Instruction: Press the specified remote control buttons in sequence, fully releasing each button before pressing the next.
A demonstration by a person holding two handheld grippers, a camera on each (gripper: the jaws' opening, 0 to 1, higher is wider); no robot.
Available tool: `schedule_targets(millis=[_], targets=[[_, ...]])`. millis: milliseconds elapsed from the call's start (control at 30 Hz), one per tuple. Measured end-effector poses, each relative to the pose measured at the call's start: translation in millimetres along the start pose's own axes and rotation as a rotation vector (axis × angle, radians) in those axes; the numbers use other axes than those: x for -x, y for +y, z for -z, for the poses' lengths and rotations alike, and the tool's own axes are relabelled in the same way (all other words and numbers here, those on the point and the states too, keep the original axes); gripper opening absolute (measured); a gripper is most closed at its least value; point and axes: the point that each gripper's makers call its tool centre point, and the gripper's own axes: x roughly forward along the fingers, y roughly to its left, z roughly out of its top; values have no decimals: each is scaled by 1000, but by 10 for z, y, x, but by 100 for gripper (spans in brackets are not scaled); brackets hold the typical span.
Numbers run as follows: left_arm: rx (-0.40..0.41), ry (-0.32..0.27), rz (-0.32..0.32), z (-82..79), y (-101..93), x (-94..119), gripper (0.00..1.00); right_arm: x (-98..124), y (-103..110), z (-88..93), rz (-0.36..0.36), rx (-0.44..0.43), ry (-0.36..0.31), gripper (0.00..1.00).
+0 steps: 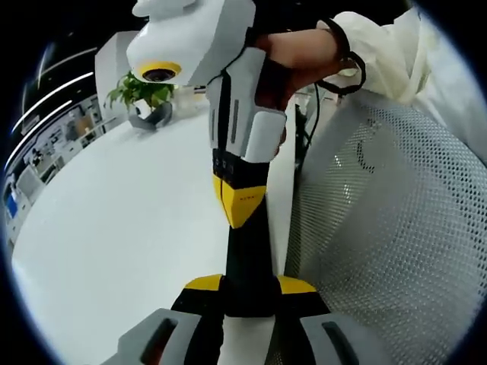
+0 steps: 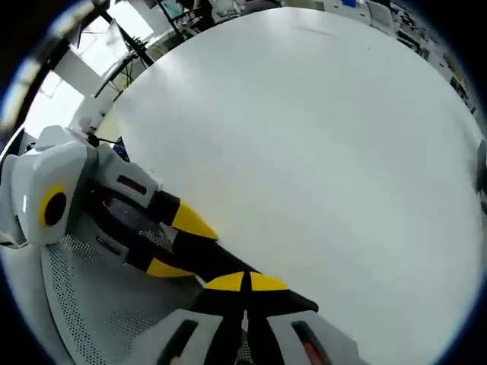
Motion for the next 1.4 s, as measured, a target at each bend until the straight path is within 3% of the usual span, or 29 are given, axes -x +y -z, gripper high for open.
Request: schedule_targets(millis=[333,900,1100,1167,1400], targets=[[1,-1,-2,1,5,-14,24,-26,-19,5,59,42,63,0],[10,-3,-8,0,21,-12,24,-37,-49,-13,59,-17,90,0],[13,-8,-10,-1,18,-9,25,-9,-41,-8,51,-37,-28,0],[12,-9,-10,-2,16,-8,25,-4,-43,-19,35,-103,-77,0],[17,-11,-14,-6,16,-8,25,43,-73,0,-44,-197,-192,0]])
